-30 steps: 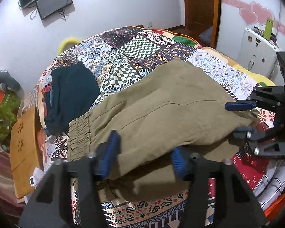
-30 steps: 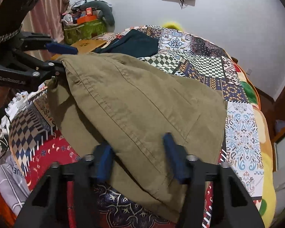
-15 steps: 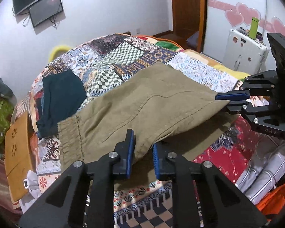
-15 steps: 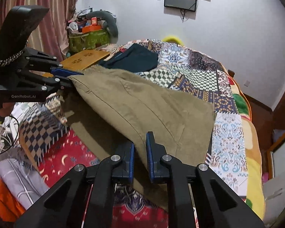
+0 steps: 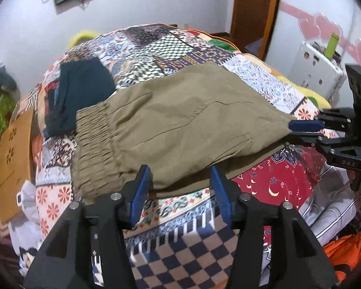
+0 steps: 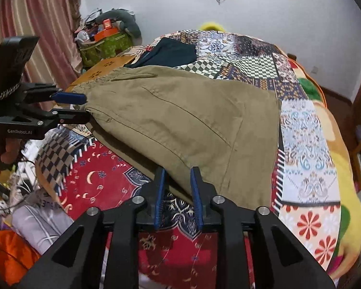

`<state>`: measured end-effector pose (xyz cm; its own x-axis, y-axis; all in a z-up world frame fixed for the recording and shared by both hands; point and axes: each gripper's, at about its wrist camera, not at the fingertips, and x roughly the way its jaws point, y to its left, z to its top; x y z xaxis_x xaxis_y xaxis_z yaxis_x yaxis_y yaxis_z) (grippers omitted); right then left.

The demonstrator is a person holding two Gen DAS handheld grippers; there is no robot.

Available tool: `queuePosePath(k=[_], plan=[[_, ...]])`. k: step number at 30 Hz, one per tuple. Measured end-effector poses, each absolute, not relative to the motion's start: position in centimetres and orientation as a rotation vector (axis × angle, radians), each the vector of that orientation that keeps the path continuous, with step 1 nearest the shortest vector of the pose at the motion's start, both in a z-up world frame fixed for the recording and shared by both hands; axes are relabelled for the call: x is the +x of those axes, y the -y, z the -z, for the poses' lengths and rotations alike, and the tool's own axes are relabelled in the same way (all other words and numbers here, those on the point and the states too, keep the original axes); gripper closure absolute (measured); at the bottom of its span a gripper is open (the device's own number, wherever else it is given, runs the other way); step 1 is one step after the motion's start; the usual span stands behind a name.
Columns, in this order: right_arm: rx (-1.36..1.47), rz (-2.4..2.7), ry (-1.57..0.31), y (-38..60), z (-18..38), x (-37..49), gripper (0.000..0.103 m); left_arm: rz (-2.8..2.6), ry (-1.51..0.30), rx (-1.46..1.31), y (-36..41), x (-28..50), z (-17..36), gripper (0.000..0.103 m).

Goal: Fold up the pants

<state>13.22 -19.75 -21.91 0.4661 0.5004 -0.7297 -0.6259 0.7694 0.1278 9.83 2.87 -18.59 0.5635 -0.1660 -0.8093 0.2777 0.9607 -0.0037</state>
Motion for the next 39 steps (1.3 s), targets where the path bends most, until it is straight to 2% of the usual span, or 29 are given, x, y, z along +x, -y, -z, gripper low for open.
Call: queuePosePath(k=[4,8,12,16,22,23,24,25,27,39], plan=[[-0.132,-0.696,-0.809,20.2,20.6,12.6,0.076,0.234,-0.911,0.073,-4.5,9.4,17.2,0.046],[-0.105,-0.700,-0.752,20.1,18.8,12.5,0.060,0.200,-0.845,0.042,-6.2,9.3,15.4,0.037],[-0.072,-0.705,-0.715,19.4,17.7,13.6,0.060,0.148,-0.826,0.012,-7.8,10.4,14.9,0.034],[-0.028,-0.712,-0.703,18.6,17.4,14.7,0.060,0.085,-0.855,-0.044,-9.6,11.9,15.8,0.025],[0.047,-0.736,-0.746,16.8,18.9,16.7,0.060,0.108,-0.964,-0.182,-10.9,13.5,19.1,0.025],[0.057,-0.732,-0.760,16.5,19.4,17.1,0.060,0.102,-0.970,-0.180,-10.7,13.6,19.6,0.025],[0.064,-0.727,-0.774,16.1,19.9,17.3,0.060,0.087,-0.960,-0.163,-10.5,13.5,19.8,0.032],[0.068,-0.724,-0.783,16.0,20.3,17.5,0.060,0.079,-0.949,-0.137,-10.2,13.4,19.8,0.045],[0.067,-0.721,-0.817,15.4,21.4,17.8,0.060,0.064,-0.924,-0.084,-9.9,12.9,19.7,0.051],[0.023,-0.638,-0.908,19.1,24.7,16.3,0.060,0.045,-0.927,-0.027,-10.6,12.3,20.3,0.052]])
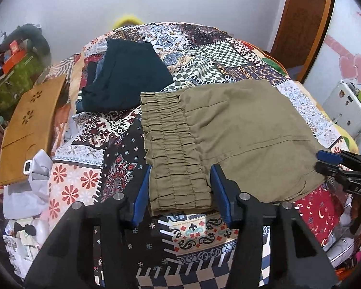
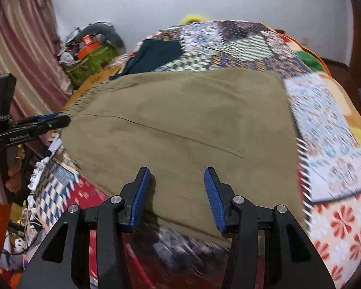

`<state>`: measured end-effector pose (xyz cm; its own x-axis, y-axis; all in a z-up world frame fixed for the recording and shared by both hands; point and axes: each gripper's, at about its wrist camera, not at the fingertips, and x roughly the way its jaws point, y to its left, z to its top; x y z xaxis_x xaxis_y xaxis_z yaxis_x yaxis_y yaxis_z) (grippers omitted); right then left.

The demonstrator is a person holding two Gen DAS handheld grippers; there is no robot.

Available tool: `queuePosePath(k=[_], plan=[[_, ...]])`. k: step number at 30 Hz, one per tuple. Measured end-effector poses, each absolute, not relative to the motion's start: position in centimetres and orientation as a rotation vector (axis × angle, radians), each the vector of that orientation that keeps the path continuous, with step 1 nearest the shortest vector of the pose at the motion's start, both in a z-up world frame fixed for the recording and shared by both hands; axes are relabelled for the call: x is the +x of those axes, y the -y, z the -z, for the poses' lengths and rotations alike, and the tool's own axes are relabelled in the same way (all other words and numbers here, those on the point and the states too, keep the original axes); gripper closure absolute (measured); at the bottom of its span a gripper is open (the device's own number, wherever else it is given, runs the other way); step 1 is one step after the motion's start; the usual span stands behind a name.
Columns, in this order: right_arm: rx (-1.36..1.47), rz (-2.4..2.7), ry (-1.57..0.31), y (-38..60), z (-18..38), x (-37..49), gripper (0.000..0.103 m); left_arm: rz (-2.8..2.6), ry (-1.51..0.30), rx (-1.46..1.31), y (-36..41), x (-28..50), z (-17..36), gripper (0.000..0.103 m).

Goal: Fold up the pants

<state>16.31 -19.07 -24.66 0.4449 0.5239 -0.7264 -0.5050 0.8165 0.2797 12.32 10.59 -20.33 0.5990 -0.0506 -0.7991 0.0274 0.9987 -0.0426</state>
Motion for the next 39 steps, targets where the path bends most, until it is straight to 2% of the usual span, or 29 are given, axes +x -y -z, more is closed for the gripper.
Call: queuePosePath(k=[2,9,16,24,33,39], plan=[[0.040,-0.614,-0.926,20.7,25.1,16.0,0.063,0.039,-0.930,-0.034,-10.7,12.1,20.5,0.051],[0.112,-0.523,-0.965,25.5,26.4,14.8,0.062,0.041,-0.940,-0.068,-11.4,11.7,21.2,0.044],[0.076,-0.509,-0.950,25.3,26.4,14.2,0.062,0.022,-0.933,-0.070,-11.4,11.5,21.5,0.037],[0.012,-0.492,-0.953,24.4,24.8,15.0,0.059,0.042,-0.955,-0.165,-12.5,12.3,19.8,0.036],[0.006,-0.481,-0.832,25.2,21.0,17.4,0.055,-0.019,-0.866,-0.124,-13.8,14.8,15.6,0.034],[0.023,-0.481,-0.769,25.0,19.3,21.0,0.053,-0.042,-0.854,-0.111,-14.3,18.3,15.0,0.034]])
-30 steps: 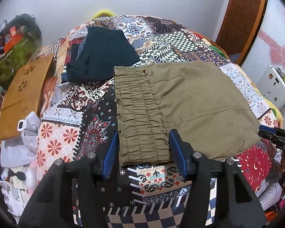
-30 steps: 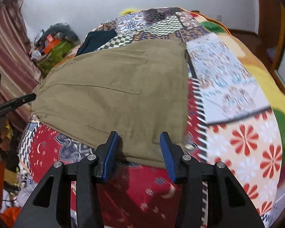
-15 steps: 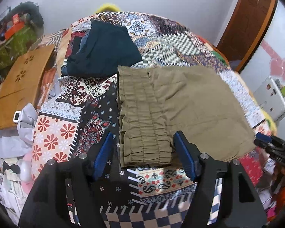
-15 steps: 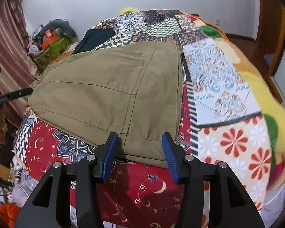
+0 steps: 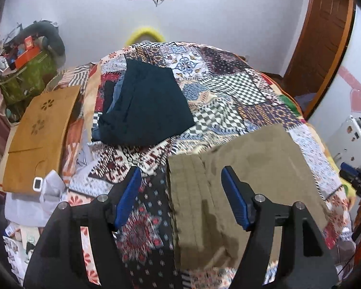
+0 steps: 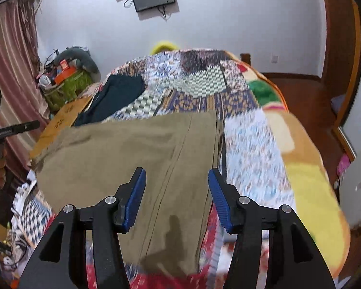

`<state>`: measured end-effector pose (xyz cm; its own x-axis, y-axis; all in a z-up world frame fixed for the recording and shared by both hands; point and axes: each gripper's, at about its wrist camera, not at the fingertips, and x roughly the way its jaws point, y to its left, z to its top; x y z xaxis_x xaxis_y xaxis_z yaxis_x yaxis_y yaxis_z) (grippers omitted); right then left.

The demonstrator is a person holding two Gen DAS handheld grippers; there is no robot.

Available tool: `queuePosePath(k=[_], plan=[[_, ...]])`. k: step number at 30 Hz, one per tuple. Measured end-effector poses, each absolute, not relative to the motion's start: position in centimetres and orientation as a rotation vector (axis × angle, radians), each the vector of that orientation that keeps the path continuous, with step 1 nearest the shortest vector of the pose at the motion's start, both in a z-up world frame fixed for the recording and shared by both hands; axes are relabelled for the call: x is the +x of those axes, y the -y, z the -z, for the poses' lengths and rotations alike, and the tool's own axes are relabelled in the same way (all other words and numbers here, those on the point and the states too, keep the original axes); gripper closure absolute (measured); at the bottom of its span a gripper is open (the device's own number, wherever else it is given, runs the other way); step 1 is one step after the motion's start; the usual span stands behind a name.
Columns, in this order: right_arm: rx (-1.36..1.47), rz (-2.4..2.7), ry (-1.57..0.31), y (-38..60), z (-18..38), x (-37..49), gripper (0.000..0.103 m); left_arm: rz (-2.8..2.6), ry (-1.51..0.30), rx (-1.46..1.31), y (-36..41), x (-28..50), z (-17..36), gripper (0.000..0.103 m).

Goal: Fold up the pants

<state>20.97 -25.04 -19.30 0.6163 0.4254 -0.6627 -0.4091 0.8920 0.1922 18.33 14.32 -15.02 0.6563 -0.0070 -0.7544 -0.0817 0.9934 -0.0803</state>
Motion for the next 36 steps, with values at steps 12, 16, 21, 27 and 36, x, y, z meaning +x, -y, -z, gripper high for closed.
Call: queuePosePath(k=[12,16,21,27,36], plan=[[0.043,-0.494,-0.821,23.9,20.8,31.1,0.049,-0.038,-0.996,-0.153,-15.2,25.4,19.3,0.034],[0.073,-0.506,-0.876,23.6,22.7,34.6,0.049,-0.020,-1.035,-0.155,-14.7,26.2,20.9,0.034],[0.071,-0.505,-0.939,22.8,25.5,38.7,0.049,-0.014,-1.077,-0.167,-14.6,26.9,22.9,0.031],[0.060,-0.499,-1.005,21.9,28.0,42.6,0.050,-0.005,-1.071,-0.193,-14.9,26.8,23.8,0.029],[-0.060,-0.493,-1.065,20.3,29.6,44.2,0.094,-0.022,-1.012,-0.230,-15.5,26.2,24.0,0.038]])
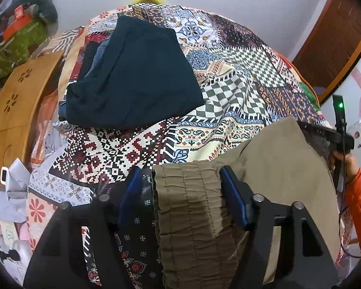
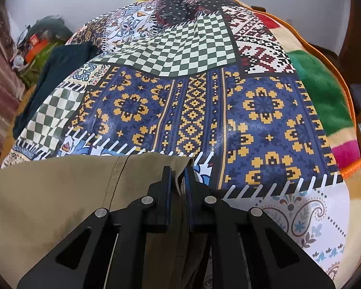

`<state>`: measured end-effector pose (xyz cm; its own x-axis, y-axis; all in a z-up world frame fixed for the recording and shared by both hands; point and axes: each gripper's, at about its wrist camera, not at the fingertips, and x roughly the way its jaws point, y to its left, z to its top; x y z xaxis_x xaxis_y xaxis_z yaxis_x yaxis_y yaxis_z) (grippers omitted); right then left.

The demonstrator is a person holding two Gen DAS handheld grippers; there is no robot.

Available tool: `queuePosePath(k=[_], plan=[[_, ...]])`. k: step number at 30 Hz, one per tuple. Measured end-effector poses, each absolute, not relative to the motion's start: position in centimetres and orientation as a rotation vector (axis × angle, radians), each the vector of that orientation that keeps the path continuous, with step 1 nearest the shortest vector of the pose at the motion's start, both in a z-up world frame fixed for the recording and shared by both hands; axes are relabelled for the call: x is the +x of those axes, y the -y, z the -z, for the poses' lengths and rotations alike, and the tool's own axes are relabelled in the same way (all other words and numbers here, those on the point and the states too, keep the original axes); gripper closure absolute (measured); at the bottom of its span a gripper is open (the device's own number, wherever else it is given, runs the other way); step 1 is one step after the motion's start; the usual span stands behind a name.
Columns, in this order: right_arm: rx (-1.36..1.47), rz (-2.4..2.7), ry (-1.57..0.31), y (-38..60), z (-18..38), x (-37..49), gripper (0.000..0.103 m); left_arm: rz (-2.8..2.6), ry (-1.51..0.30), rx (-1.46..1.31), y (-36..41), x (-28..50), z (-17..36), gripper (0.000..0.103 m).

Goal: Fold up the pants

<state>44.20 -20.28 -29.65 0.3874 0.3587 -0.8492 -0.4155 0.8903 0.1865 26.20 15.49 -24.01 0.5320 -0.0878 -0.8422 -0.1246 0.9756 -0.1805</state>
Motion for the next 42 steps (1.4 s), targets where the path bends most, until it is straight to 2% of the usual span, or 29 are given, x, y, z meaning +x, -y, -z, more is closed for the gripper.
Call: queuePosePath(k=[10,12,14,18,23,25,27,32,34,42], plan=[[-0.118,-0.438,-1.046,19.5,30.1,44.1,0.100,-0.085,-1.007,-0.315,-16.8,25.7,24.7,0.039],[-0.135,-0.432,-1.046,19.3,29.8,44.2,0.099,-0.080,-1.013,-0.288,-16.5,25.6,24.3,0.039],[-0.144,-0.423,-1.046,19.4,29.0,43.9,0.093,-0.077,-1.018,-0.260,-16.2,25.4,23.7,0.039],[-0.087,-0.447,-1.003,20.1,26.2,42.7,0.092,-0.084,-0.996,-0.215,-15.9,24.8,21.9,0.038],[-0.023,-0.567,-0.911,19.6,21.5,39.1,0.083,-0.063,-0.943,-0.205,-15.6,24.4,19.2,0.033],[-0.019,-0.626,-0.883,18.6,20.0,37.4,0.079,-0.042,-0.933,-0.211,-15.2,24.5,18.3,0.028],[-0.021,-0.683,-0.865,17.0,18.8,35.8,0.071,-0.021,-0.926,-0.216,-14.7,24.7,17.5,0.025],[-0.035,-0.794,-0.869,13.4,18.1,32.9,0.040,0.039,-0.962,-0.194,-12.8,25.5,17.5,0.019],[-0.040,-0.823,-0.894,12.3,18.7,32.3,0.035,0.076,-1.008,-0.168,-11.9,25.9,18.2,0.015],[-0.126,-0.853,-1.109,9.4,24.7,31.4,0.033,0.076,-1.164,-0.143,-11.2,26.3,22.8,0.015]])
